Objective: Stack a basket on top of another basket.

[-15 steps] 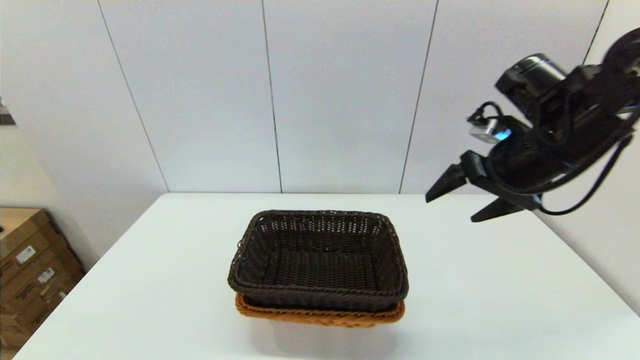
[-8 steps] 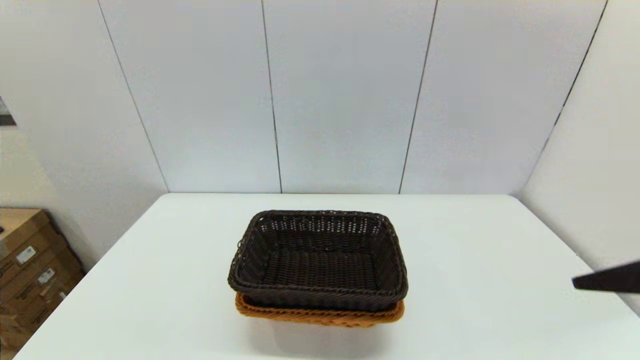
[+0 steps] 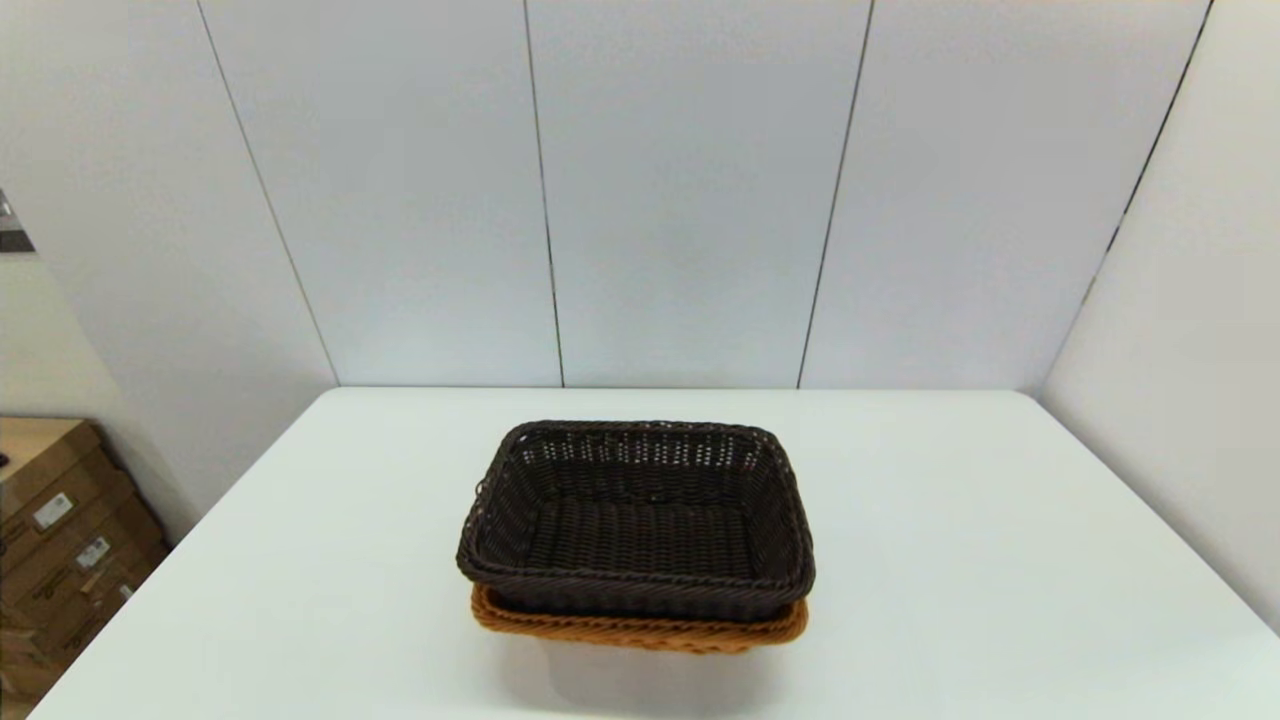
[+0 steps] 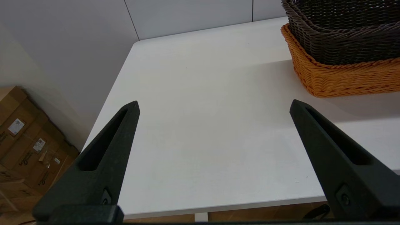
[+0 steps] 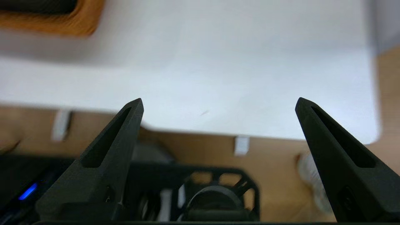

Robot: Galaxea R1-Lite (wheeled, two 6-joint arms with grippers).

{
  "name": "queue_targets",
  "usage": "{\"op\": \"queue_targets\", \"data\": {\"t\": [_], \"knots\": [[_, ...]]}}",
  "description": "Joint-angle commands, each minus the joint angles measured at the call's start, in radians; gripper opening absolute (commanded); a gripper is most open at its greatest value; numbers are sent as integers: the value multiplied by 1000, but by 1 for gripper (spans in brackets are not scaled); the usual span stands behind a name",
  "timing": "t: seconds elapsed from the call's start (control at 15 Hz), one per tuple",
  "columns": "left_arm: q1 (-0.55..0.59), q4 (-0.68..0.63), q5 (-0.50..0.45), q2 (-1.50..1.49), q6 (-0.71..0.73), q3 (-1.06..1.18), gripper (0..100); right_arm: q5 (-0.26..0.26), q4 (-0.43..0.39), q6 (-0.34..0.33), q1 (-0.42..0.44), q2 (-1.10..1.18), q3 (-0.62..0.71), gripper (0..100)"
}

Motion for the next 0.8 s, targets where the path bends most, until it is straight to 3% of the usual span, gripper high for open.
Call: {"op": "queue_targets", "data": {"t": [0.07,0.4,0.8], "knots": [[-1,0,0,1,1,0,100,-42,-147,-18,-6,-215,148,100],[1,0,0,1,1,0,100,-46,-254,-50,-46,-376,303,100],[1,0,0,1,1,0,100,-62,-553,-130,-40,-516,537,100]]}}
